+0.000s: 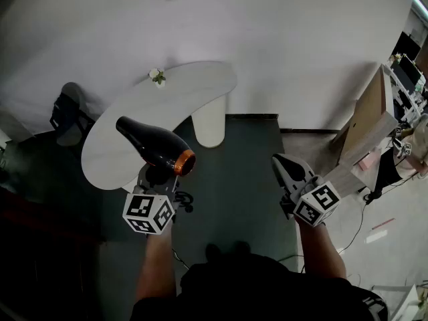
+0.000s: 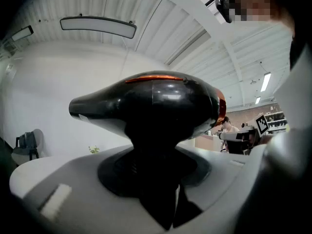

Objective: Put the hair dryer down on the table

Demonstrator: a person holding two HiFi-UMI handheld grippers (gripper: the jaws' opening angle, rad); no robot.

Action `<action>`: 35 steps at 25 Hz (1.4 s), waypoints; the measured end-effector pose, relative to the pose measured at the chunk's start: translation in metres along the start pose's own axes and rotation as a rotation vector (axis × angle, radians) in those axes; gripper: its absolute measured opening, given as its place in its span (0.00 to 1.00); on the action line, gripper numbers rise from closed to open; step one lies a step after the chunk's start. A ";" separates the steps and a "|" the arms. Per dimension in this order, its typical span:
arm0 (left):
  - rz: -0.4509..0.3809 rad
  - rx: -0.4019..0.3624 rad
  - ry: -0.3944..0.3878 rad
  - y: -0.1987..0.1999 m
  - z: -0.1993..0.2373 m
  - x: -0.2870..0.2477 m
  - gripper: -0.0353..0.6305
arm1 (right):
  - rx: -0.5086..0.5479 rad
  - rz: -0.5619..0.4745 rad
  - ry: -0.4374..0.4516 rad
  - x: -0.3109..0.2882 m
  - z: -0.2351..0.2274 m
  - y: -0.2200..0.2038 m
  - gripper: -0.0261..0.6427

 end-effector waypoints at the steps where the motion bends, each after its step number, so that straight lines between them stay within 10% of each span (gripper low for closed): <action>1: 0.002 -0.003 -0.005 0.000 -0.002 0.000 0.32 | 0.000 -0.004 0.000 0.001 0.000 0.001 0.06; 35: 0.047 -0.001 0.011 -0.018 -0.052 -0.090 0.32 | -0.111 0.001 0.039 0.040 -0.091 -0.006 0.06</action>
Point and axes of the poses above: the fingertips, and each gripper's own axes: x backward along the fingers, z to its left, y out of its top, the point moved 3 cm from there along x, backward along the fingers, and after that the axes turned 5 degrees about -z, right-handed, at the moved point
